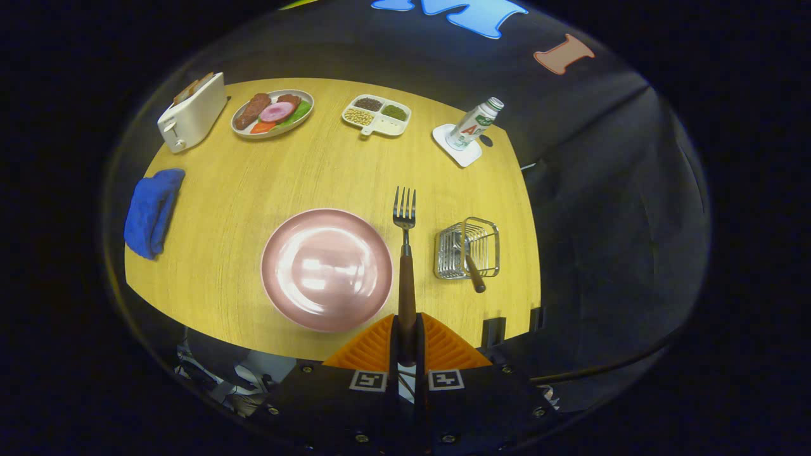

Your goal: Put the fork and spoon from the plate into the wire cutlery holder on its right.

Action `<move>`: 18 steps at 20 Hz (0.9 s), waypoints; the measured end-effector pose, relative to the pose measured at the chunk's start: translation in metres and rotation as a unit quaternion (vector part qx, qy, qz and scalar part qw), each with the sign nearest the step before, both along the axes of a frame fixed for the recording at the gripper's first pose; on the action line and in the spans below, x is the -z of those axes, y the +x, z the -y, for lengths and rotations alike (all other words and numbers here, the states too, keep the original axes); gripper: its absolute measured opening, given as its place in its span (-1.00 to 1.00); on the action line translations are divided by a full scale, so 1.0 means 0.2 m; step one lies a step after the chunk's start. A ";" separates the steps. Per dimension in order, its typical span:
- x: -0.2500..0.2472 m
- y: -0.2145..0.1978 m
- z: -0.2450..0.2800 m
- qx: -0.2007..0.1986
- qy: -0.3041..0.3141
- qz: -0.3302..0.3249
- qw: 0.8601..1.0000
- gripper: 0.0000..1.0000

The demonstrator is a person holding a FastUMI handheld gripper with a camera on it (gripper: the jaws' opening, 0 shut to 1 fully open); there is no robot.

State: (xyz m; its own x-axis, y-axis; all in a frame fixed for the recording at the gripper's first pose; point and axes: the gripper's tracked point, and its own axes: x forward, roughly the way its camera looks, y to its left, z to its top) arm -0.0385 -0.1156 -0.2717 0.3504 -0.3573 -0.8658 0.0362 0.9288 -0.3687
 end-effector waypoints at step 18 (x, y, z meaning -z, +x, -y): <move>0.06 -0.09 0.56 0.100 0.007 -0.030 0.995 -0.81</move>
State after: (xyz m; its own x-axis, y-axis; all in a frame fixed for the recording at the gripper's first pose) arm -0.0569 -0.2283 -0.2828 0.2210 -0.4027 -0.8883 0.1982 0.9103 -0.3634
